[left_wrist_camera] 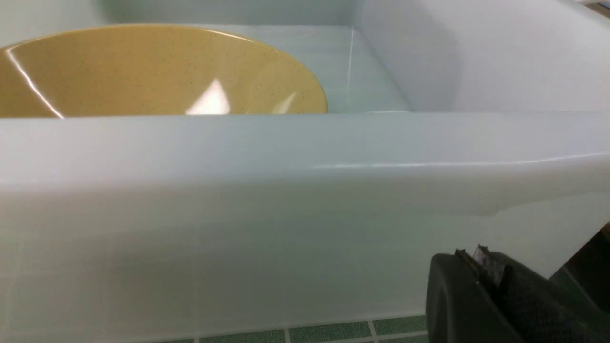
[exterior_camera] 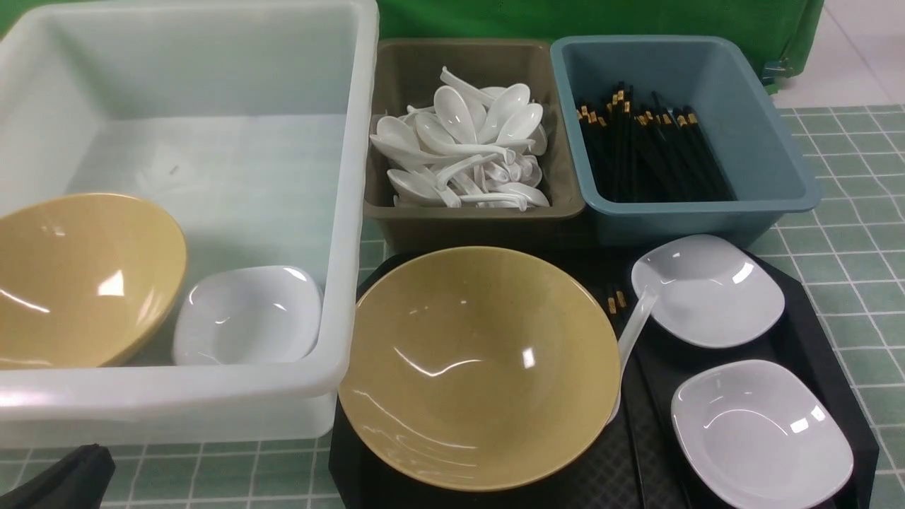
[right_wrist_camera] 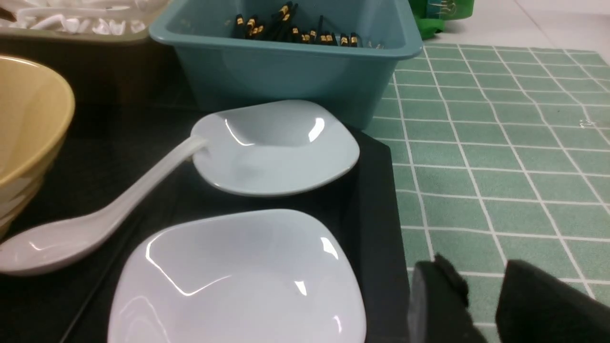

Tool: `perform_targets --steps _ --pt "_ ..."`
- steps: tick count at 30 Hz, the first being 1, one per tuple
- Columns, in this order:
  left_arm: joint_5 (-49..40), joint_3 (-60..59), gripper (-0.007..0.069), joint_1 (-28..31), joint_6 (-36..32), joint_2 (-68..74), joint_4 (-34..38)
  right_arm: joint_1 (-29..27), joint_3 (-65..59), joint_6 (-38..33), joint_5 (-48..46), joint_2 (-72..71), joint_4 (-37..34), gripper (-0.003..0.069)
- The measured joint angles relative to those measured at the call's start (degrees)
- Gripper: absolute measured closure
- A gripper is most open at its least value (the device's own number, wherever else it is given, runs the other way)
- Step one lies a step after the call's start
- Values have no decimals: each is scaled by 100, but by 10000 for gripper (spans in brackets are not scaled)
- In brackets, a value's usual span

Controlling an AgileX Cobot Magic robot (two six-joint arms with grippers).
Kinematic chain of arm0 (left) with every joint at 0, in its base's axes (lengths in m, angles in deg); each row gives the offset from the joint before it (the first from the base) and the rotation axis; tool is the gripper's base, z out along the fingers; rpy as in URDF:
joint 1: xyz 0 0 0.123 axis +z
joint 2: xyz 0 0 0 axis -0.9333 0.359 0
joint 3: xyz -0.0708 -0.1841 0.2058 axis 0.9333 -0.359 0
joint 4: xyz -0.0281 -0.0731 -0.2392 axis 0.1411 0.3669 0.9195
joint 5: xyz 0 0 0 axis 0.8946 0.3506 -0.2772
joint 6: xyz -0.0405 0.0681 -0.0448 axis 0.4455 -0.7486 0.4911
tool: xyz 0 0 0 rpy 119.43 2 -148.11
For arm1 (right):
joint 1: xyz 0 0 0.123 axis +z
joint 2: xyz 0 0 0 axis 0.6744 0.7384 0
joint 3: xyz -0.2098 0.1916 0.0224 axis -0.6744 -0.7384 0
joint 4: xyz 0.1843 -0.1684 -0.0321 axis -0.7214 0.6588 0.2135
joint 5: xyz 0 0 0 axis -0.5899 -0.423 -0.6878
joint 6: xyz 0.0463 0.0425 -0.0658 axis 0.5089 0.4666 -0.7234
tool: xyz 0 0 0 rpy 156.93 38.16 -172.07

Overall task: On blue table put chopsticks spoon bowls plates into blue grey white boxes.
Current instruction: 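Grasp the large bowl on the tray by its rim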

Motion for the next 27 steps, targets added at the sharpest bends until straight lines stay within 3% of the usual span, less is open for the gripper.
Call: perform_targets --steps 9,12,16,18,23,27 --pt "228 -6 622 0 -69 0 -66 0 -13 -164 391 0 46 423" --pt "939 -10 622 0 -107 0 -106 0 -19 -189 1233 0 51 423" --pt "2961 -10 622 0 -67 0 -106 0 -19 -206 3452 0 51 423" --pt "3793 -10 622 0 0 0 -106 0 -19 66 4210 0 53 423" --pt "5409 -10 622 0 184 0 -106 0 -19 2041 5380 -6 66 423" --pt "5876 -10 622 0 726 -2 -106 0 -19 2446 5462 -6 66 423"
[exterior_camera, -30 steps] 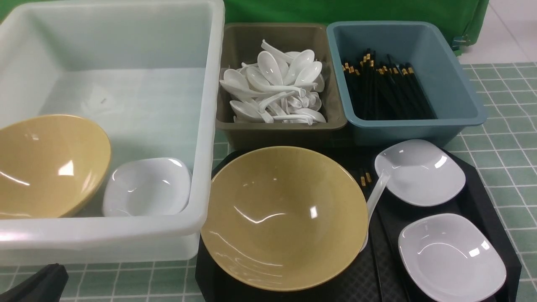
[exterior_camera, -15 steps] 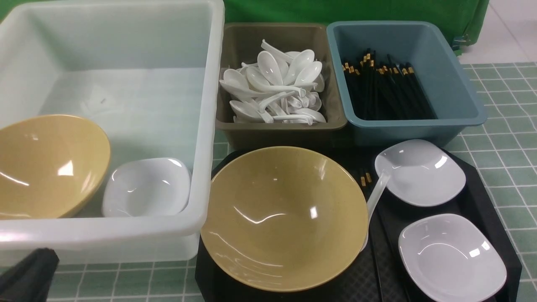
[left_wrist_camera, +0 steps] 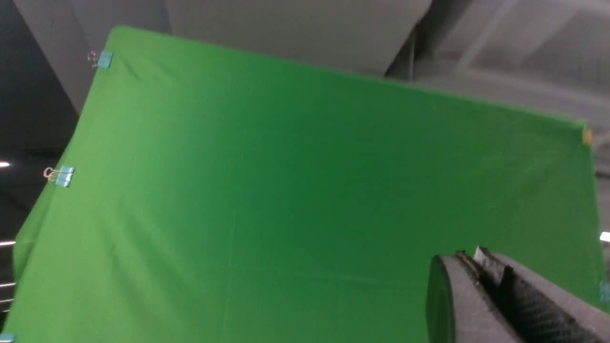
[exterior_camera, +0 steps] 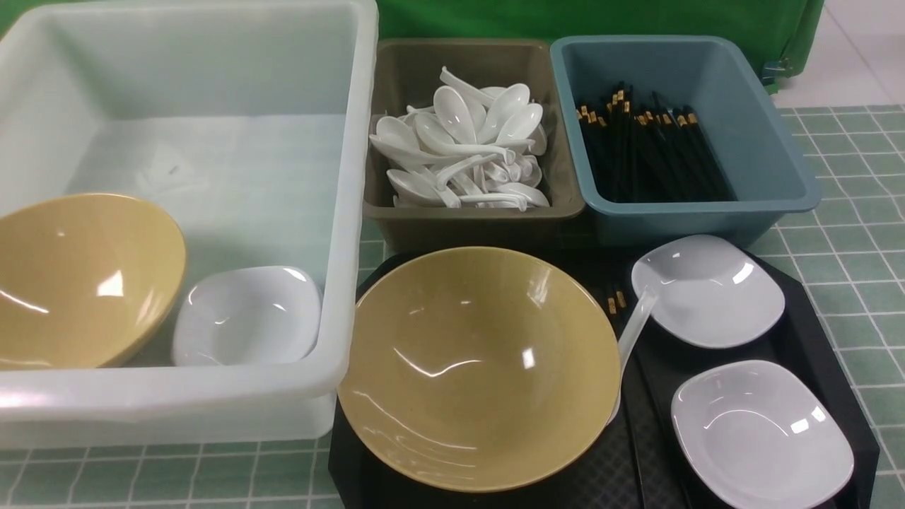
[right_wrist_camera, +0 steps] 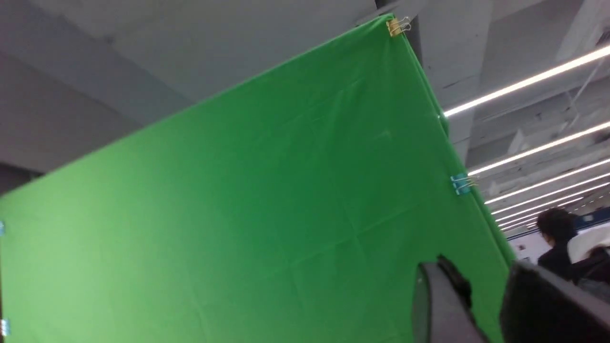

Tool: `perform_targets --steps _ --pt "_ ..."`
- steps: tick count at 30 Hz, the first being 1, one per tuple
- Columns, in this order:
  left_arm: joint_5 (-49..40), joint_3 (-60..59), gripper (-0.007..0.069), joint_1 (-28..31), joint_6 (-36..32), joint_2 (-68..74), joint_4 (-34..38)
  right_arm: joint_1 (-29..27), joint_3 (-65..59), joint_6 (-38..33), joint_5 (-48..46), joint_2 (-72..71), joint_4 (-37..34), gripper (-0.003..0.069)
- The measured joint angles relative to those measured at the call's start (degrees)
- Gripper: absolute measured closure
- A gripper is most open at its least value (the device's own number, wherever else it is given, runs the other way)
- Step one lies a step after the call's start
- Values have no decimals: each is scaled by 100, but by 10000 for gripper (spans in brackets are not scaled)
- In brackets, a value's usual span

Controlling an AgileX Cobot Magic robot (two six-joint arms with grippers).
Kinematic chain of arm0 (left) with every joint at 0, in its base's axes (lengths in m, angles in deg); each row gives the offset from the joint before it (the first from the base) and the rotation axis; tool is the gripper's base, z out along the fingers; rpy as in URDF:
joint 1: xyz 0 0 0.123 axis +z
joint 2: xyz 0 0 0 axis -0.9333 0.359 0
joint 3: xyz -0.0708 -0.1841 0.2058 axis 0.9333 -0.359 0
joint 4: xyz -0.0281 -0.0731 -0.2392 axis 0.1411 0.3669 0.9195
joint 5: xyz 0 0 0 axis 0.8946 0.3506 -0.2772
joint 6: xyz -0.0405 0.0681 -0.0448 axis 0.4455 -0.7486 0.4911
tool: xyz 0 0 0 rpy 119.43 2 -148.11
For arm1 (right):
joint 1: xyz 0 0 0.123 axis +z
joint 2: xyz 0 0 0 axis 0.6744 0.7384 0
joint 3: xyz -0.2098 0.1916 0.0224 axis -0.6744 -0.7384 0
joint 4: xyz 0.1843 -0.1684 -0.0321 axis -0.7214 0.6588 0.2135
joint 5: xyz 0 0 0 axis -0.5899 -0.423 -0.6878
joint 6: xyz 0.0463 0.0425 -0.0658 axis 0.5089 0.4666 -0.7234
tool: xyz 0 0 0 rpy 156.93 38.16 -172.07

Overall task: On blue table put chopsticks spoon bowls plates into blue grey white boxes.
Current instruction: 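Grasp the large bowl on the tray by its rim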

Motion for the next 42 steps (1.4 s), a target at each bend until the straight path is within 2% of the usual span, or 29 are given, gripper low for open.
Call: perform_targets --steps 3,5,7,8,10,14,15,17,19,22,25,30,31,32,33,35,42 --pt "-305 133 622 0 650 -7 100 0 24 42 -55 0 0 438" --pt "-1371 683 622 0 1073 29 234 0 239 -64 -450 0 0 473" --pt "-2442 1300 622 0 1103 227 174 0 788 -461 -1085 42 0 528" --pt "-2958 1690 622 0 1002 411 54 0 1220 -777 -1594 155 0 572" --pt "-3670 2389 622 0 645 878 -301 0 1756 -1398 -2247 408 0 614" --pt "-4152 3395 622 -15 22 2170 -791 0 2574 -2755 -3702 1310 1 622" --pt "-4178 3433 622 -19 13 2235 -791 0 2589 -2785 -3833 1399 1 622" --pt "-4797 3951 622 -122 -4 3069 -706 0 2699 -3002 -4686 1907 1 622" --pt "-5845 4583 622 -405 -56 3945 -399 0 2740 -3114 -5872 2482 1 622" --pt "-7219 5383 619 -870 -477 4937 -19 7 2740 -3203 -6940 3012 -33 622" --pt "-7999 5877 619 -1296 -880 5692 239 125 2740 -3377 -7331 3298 -178 622" --pt "-8870 6645 619 -2181 -1340 7073 840 518 2747 -4015 -7321 3525 -790 622" --pt "-8921 6741 619 -2357 -1390 7324 911 607 2747 -4172 -7300 3547 -926 622" --pt "-8954 7025 619 -2784 -1469 7907 1062 839 2734 -4467 -7180 3596 -1137 622" --pt "-8954 7050 619 -2784 -1469 7962 1062 864 2723 -4491 -7133 3601 -1148 622" --pt "-8874 7292 619 -3172 -1514 8490 1113 1084 2638 -4619 -6881 3626 -1198 622" --pt "-8421 7802 619 -3686 -1533 10170 1199 1509 2429 -4658 -6635 3659 -1243 622"
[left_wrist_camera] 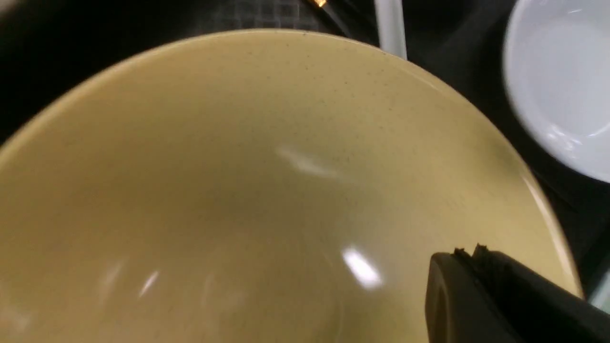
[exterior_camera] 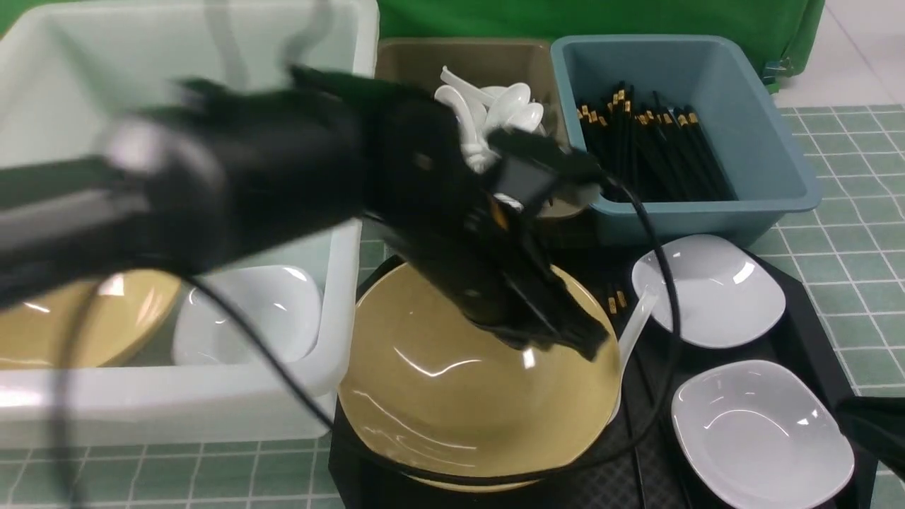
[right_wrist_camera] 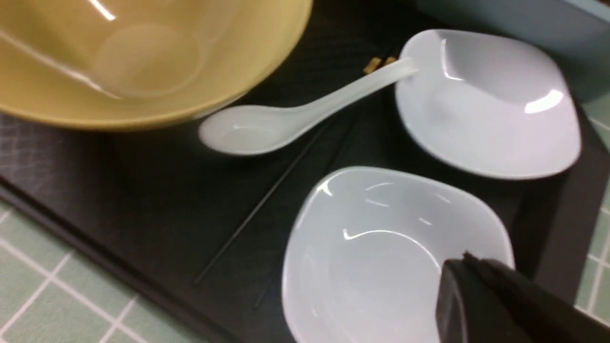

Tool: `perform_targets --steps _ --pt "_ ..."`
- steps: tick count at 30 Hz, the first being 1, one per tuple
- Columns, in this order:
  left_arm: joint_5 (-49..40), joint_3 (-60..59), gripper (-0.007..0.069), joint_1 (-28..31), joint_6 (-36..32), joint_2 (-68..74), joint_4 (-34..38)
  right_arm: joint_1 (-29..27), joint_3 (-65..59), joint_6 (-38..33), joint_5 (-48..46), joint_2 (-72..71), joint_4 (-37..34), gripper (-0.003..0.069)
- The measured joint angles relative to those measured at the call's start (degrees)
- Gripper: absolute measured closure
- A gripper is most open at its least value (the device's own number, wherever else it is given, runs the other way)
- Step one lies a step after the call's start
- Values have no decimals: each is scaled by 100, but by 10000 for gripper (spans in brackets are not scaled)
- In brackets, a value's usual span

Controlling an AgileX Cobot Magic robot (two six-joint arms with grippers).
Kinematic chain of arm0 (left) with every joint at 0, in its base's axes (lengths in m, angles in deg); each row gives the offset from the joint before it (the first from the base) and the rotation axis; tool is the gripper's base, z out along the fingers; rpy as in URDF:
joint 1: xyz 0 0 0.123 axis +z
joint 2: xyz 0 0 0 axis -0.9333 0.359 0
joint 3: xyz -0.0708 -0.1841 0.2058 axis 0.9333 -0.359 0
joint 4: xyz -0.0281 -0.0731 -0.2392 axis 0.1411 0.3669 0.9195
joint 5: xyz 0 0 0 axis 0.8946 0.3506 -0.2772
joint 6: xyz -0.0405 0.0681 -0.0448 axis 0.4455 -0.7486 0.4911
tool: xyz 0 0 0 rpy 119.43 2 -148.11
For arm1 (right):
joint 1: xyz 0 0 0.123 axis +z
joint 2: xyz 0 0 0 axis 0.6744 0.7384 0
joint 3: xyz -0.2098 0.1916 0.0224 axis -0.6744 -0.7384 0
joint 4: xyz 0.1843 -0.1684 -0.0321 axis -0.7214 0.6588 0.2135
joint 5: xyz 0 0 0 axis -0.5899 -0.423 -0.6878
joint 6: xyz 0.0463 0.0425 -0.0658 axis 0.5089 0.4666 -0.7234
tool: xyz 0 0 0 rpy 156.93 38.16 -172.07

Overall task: On blue table put chopsticks spoon bowls plates into blue grey white boxes.
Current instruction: 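Grasp the large bowl on the tray by its rim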

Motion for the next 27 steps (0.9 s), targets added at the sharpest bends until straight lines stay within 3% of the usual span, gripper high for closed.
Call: perform_targets --steps 6,15,20,22,23,25,27 --pt "151 315 619 -259 -42 970 507 75 -6 0 60 0 -22 622" --pt "208 858 619 -519 -515 1019 903 88 -6 0 96 0 -33 622" --pt "-705 1319 594 -132 -258 878 91 88 -6 0 96 0 -40 622" --pt "-1129 1494 549 67 -97 851 -354 88 -6 0 96 0 -40 622" --pt "-1341 1571 475 273 151 845 -877 88 -6 0 100 0 -40 622" --pt "-1386 1572 432 365 287 845 -1144 88 -6 0 107 0 -40 622" --pt "-1418 1572 334 541 602 858 -1709 88 -6 0 173 0 -40 622"
